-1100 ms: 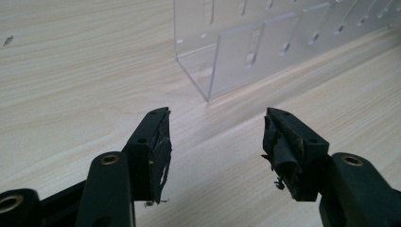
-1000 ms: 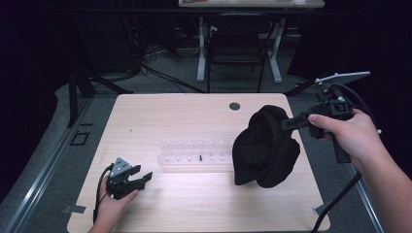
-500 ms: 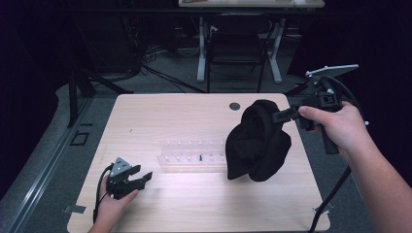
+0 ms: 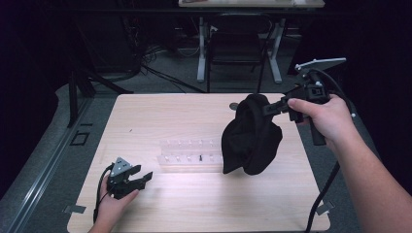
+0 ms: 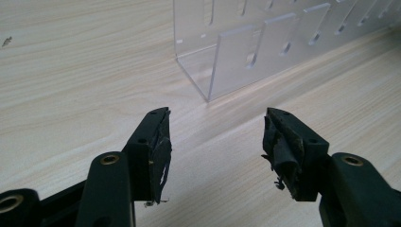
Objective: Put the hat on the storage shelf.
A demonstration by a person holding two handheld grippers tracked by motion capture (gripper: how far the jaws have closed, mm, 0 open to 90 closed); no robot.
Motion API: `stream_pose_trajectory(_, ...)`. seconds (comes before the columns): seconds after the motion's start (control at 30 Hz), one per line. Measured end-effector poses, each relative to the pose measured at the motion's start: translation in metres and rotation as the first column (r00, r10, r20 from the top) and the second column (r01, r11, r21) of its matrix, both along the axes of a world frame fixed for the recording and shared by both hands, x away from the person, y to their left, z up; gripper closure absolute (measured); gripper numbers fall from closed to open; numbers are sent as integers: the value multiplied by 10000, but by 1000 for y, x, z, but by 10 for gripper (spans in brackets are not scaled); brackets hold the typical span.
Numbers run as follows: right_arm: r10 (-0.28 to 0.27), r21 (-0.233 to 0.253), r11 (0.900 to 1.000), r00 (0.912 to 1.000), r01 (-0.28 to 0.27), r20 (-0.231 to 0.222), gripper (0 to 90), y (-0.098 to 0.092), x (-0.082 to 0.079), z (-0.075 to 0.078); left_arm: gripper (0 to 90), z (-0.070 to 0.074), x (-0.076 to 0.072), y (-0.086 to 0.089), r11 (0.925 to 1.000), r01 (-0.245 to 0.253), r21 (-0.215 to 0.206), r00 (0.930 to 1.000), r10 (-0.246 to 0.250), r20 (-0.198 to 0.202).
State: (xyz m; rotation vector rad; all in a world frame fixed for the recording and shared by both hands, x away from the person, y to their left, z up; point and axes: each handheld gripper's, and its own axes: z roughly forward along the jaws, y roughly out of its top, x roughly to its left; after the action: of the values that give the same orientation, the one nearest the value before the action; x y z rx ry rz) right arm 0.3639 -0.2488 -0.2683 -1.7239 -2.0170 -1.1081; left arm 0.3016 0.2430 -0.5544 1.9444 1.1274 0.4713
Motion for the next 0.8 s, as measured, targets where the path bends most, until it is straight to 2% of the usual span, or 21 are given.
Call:
stream_pose_trajectory(0.3, 185, 38, 9998, 9997, -185, 127, 883, 19, 14, 2, 427, 0, 0, 1, 10000, -55, -54, 10000, 55, 68)
stream_pose_trajectory(0.8, 172, 175, 9997, 9998, -173, 76, 883, 39, 32, -4, 427, 0, 1, 2, 9999, -41, -110, 10000, 41, 41)
